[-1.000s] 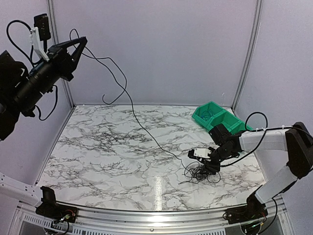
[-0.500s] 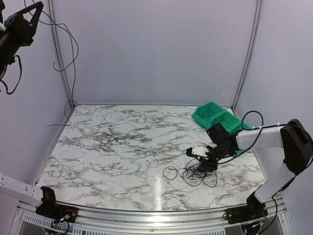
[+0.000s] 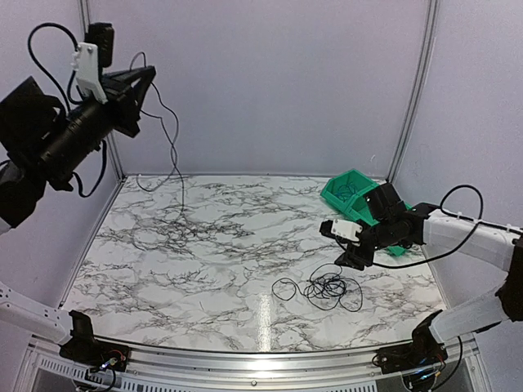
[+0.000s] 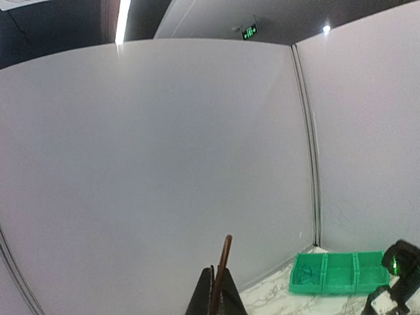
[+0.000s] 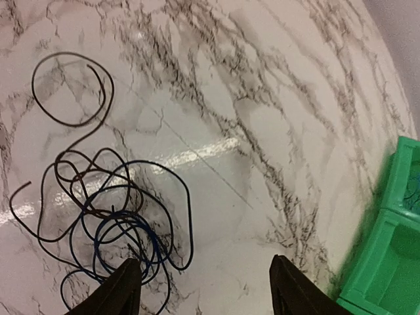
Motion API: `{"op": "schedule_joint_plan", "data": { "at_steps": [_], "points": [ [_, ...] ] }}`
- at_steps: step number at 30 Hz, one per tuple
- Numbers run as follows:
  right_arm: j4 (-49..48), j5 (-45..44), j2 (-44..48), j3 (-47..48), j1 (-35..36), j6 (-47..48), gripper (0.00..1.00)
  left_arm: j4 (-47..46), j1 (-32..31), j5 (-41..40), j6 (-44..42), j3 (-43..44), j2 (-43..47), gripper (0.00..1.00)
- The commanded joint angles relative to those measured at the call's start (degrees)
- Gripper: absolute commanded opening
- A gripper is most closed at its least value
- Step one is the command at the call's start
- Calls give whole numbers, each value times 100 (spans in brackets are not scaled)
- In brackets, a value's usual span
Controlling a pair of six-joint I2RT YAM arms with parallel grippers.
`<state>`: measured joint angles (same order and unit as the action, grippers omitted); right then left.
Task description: Untangle the cables
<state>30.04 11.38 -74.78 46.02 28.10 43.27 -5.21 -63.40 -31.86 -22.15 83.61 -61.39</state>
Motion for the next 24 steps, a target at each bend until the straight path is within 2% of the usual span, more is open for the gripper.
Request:
{"op": "schedule_joint_plan", "data": {
  "at_steps": [1, 7, 10, 20, 24],
  "points": [
    [405, 813, 507, 828, 26, -112, 67, -455, 29, 43, 424, -666, -78, 0],
    [34, 1919, 669, 1407, 110, -359, 64, -674, 74, 359, 934, -1249, -598, 0],
    [-314, 2337, 344, 1696, 274, -776, 65, -867, 136, 637, 1161, -1541, -789, 0],
    [-812, 2425, -1324, 2642, 1134, -1358, 69, -1727, 266, 1088, 1706, -2468, -834, 0],
    [-1068, 2538, -1655, 2555, 1427, -1423, 71, -1970, 275, 1098, 1918, -2662, -723, 0]
  ]
}}
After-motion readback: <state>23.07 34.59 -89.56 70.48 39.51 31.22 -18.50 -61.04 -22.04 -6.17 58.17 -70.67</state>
